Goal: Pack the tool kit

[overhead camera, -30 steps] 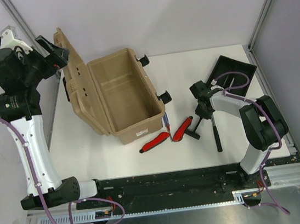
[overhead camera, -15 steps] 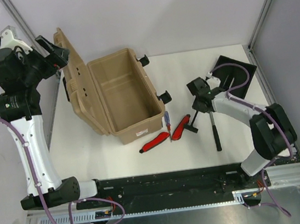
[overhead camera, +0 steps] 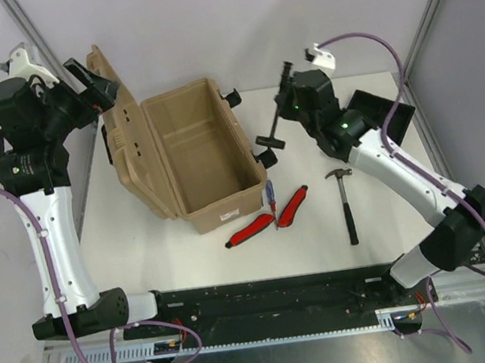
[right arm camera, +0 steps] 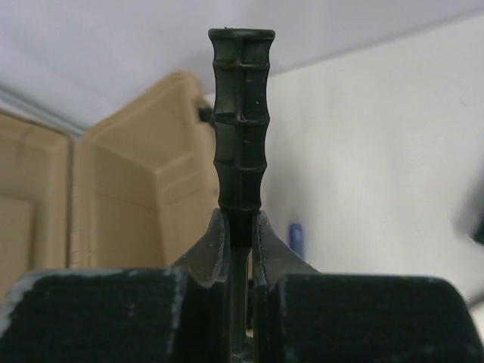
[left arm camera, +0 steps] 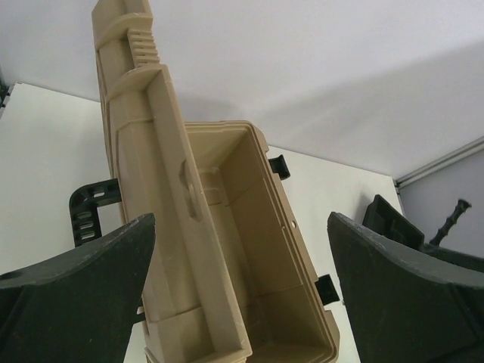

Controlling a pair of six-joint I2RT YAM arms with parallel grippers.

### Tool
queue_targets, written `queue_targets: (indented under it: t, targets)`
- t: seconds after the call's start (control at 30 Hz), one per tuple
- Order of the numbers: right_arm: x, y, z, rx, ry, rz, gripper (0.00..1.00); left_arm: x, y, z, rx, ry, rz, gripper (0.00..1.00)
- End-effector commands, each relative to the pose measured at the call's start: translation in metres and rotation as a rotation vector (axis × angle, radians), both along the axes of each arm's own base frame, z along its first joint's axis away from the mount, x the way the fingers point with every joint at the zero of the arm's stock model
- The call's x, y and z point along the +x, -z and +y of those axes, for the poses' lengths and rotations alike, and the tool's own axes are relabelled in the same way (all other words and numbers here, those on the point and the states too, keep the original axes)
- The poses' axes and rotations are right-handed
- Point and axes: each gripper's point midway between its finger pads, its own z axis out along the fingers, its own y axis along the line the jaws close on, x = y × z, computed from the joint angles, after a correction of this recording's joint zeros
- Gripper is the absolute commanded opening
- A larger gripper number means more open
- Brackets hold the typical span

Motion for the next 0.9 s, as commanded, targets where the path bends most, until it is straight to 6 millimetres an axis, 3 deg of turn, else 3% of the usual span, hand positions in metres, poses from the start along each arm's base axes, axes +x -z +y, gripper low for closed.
queue_targets:
  t: [0.0,0.1,0.17,0.33,0.47,0.7,0.77,0.87]
  targets:
    - [0.010,-0.040,0.080,-0.039,-0.240,-0.164,0.00,-0.009,-0.015,-0.011,-0.001,0.038,-0.050,0.99]
    - [0.008,-0.031,0.134,-0.081,-0.369,-0.183,0.00,-0.008,-0.013,-0.013,0.002,0.045,-0.047,0.99]
    - [0.008,-0.011,0.165,-0.116,-0.433,-0.153,0.00,-0.008,-0.012,-0.013,0.004,0.045,-0.044,0.99]
    - [0.007,0.068,0.218,-0.256,-0.547,-0.023,0.00,-0.005,-0.009,-0.014,0.007,0.047,-0.039,0.99]
    - [0.004,0.125,0.238,-0.360,-0.594,0.057,0.00,-0.004,-0.009,-0.015,0.009,0.049,-0.036,0.99]
    - [0.005,0.191,0.251,-0.449,-0.639,0.166,0.02,-0.002,-0.005,-0.014,0.010,0.046,-0.028,0.99]
    - [0.007,0.205,0.253,-0.472,-0.644,0.190,0.12,-0.002,-0.005,-0.014,0.010,0.048,-0.027,1.00]
    - [0.012,0.209,0.254,-0.490,-0.632,0.198,0.39,-0.002,-0.006,-0.015,0.011,0.049,-0.029,0.99]
